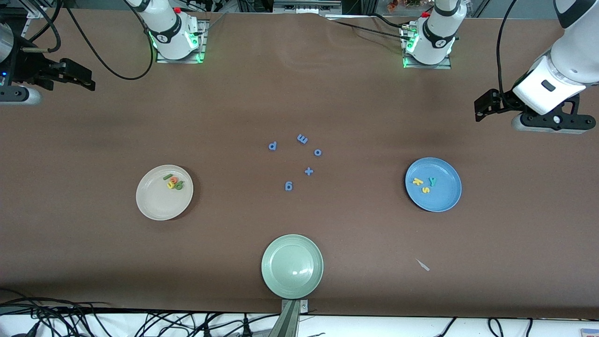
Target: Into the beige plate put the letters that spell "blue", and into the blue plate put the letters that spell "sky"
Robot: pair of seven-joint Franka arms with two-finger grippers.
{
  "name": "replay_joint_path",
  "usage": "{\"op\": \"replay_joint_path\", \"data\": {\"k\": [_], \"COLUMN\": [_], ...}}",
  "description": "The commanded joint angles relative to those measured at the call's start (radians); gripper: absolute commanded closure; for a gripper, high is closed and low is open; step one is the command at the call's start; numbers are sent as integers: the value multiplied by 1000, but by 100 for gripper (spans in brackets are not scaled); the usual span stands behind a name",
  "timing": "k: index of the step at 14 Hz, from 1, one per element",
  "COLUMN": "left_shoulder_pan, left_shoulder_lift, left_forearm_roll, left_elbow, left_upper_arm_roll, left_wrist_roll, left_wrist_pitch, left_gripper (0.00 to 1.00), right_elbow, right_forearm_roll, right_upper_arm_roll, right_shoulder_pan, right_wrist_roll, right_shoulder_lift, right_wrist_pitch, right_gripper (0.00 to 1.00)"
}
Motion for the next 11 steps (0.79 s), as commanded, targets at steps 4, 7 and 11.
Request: {"op": "replay_joint_path", "data": {"k": [4, 7, 11], "left_shoulder_pan": [-4, -6, -6], "left_shoulder_lift": [9, 11, 11], "left_forearm_roll": [-9, -9, -5], "left_elbow": [24, 24, 24], "left_upper_arm_roll": [2, 3, 2], "left_wrist_roll": [2, -1, -6], "left_wrist_pitch": [-9, -9, -9], "left_gripper": [0, 0, 0], "right_elbow": [-1, -1, -1], "right_forearm_roll": [-36, -34, -36], "right_upper_arm_roll": [20, 15, 14], "right_shoulder_pan": [-10, -16, -18], "right_wrist_roll": [-3, -9, -7], "right_shoulder_lift": [-6, -6, -5], "right_wrist_pitch": [8, 7, 10], "right_gripper": [0, 0, 0]}}
